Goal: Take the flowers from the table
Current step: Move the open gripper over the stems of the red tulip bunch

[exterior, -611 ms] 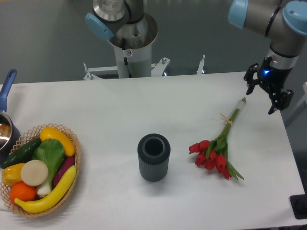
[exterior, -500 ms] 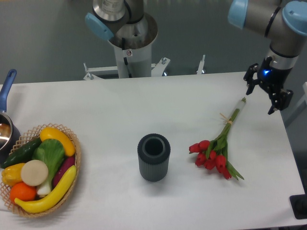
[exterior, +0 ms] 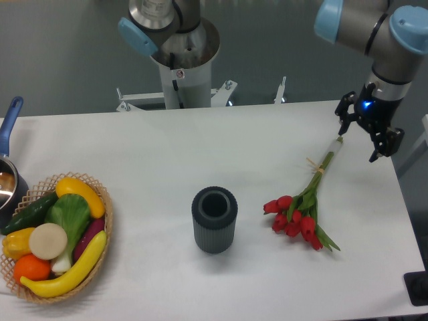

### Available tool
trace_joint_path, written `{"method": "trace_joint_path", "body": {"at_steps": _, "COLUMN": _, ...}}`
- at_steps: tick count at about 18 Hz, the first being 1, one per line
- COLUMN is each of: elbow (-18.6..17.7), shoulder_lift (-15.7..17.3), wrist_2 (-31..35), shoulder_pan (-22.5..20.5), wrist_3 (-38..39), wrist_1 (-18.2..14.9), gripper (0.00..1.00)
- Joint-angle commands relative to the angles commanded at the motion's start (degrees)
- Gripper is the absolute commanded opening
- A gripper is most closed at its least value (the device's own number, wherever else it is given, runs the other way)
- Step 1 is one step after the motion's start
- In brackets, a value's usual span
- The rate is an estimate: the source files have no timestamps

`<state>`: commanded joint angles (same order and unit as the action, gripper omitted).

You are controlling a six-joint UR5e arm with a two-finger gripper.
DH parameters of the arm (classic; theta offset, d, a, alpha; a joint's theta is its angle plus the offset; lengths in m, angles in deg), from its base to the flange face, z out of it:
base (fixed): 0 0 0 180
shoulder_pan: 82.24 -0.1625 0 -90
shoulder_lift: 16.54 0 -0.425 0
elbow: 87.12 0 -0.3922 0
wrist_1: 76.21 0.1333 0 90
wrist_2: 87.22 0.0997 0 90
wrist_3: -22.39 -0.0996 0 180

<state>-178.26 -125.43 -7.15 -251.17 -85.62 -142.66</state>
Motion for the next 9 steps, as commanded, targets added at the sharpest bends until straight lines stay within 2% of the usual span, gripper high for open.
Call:
{"method": "trace_joint_path", "body": {"at_steps": 4, "elbow": -1.0, "shoulder_lift": -0.4, "wrist_2": -0.3, "shoulder_pan": 0.8, "wrist_3": 4.0, "wrist_1": 0.6, "gripper": 1.00}}
{"method": "trace_joint_path", "body": {"at_steps": 9, "elbow": -1.3, "shoulder_lift": -2.5, "wrist_2": -0.4, "shoulder_pan": 2.8, "wrist_3": 8.3, "wrist_1": 1.0, "gripper": 1.00}}
